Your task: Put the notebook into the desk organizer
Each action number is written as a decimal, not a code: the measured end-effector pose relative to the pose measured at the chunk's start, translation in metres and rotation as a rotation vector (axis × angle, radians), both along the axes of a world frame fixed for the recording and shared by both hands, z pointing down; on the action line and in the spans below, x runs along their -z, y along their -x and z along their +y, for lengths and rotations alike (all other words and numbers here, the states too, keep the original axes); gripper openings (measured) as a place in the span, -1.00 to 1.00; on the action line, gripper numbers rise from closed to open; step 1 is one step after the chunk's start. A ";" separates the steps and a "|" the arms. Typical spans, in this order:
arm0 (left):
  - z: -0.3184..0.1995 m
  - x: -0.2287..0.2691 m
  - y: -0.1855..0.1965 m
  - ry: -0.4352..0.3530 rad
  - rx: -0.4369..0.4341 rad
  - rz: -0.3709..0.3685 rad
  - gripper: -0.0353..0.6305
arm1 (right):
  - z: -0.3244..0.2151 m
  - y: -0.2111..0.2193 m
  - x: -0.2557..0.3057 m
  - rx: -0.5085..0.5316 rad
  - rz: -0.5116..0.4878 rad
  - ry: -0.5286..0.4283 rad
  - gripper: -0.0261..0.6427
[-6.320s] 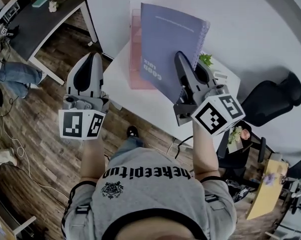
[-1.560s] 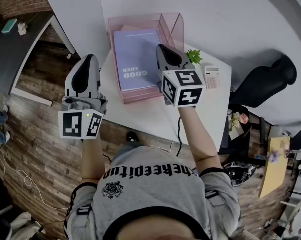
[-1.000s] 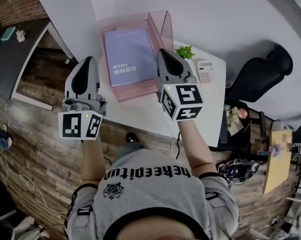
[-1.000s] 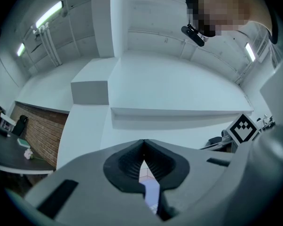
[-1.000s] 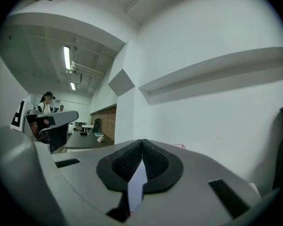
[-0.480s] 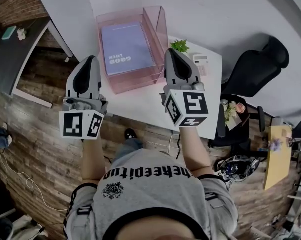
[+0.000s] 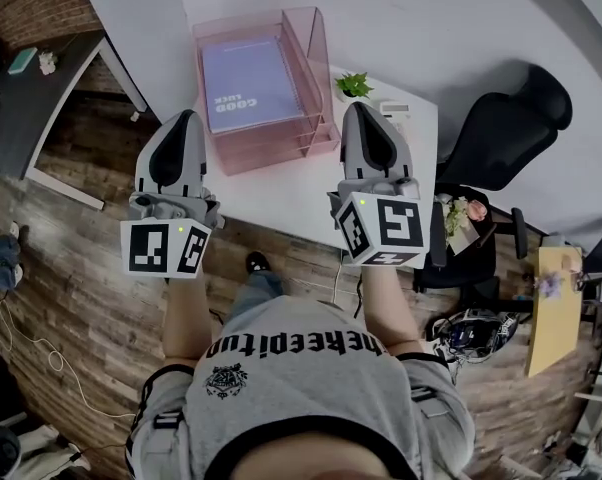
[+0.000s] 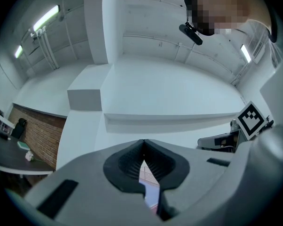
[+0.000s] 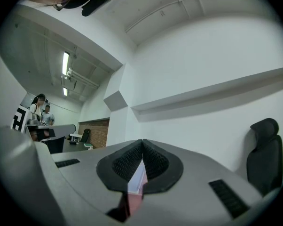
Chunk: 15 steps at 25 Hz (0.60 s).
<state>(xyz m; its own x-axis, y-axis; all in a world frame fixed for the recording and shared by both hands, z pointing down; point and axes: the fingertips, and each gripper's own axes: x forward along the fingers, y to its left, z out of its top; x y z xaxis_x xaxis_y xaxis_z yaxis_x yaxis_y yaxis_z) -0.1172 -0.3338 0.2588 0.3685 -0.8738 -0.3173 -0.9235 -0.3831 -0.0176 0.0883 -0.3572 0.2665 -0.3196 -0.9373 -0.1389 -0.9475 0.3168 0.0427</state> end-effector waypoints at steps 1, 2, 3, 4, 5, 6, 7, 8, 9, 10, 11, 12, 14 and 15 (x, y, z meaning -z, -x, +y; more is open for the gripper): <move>0.003 0.001 -0.001 -0.002 0.000 -0.002 -0.88 | 0.004 -0.002 0.001 -0.003 -0.003 -0.003 -0.91; 0.006 0.002 -0.003 -0.003 0.001 -0.003 -0.88 | 0.008 -0.005 0.001 -0.006 -0.006 -0.006 -0.91; 0.010 0.003 -0.004 -0.004 0.001 -0.004 -0.88 | 0.012 -0.007 0.002 -0.009 -0.009 -0.009 -0.91; 0.013 0.003 -0.005 -0.005 0.001 -0.005 -0.88 | 0.016 -0.009 0.002 -0.011 -0.011 -0.011 -0.91; 0.016 0.003 -0.007 -0.005 0.000 -0.006 -0.88 | 0.019 -0.011 0.001 -0.013 -0.014 -0.014 -0.91; 0.019 0.003 -0.008 -0.005 -0.001 -0.007 -0.88 | 0.023 -0.013 0.001 -0.014 -0.018 -0.016 -0.91; 0.021 0.003 -0.009 -0.005 -0.002 -0.009 -0.88 | 0.026 -0.014 0.001 -0.015 -0.022 -0.019 -0.91; 0.024 0.003 -0.011 -0.005 -0.004 -0.012 -0.88 | 0.029 -0.015 0.000 -0.015 -0.027 -0.022 -0.91; 0.026 0.002 -0.012 -0.005 -0.006 -0.014 -0.88 | 0.032 -0.016 0.000 -0.015 -0.033 -0.024 -0.91; 0.029 0.002 -0.013 -0.004 -0.008 -0.017 -0.88 | 0.035 -0.017 0.000 -0.014 -0.040 -0.025 -0.91; 0.031 0.002 -0.013 -0.004 -0.009 -0.019 -0.88 | 0.038 -0.018 -0.001 -0.013 -0.045 -0.026 -0.91; 0.033 0.002 -0.014 -0.003 -0.009 -0.021 -0.88 | 0.040 -0.018 -0.001 -0.011 -0.047 -0.026 -0.91; 0.037 0.002 -0.014 -0.001 -0.009 -0.025 -0.88 | 0.045 -0.018 -0.001 -0.011 -0.047 -0.030 -0.91; 0.039 0.002 -0.014 -0.001 -0.009 -0.027 -0.88 | 0.047 -0.017 -0.001 -0.012 -0.046 -0.031 -0.91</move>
<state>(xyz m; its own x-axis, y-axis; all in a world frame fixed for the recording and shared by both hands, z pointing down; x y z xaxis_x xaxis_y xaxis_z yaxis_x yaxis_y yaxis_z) -0.1036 -0.2946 0.2568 0.3843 -0.8704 -0.3077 -0.9194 -0.3909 -0.0426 0.1058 -0.3101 0.2675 -0.3008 -0.9361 -0.1823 -0.9525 0.3043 0.0088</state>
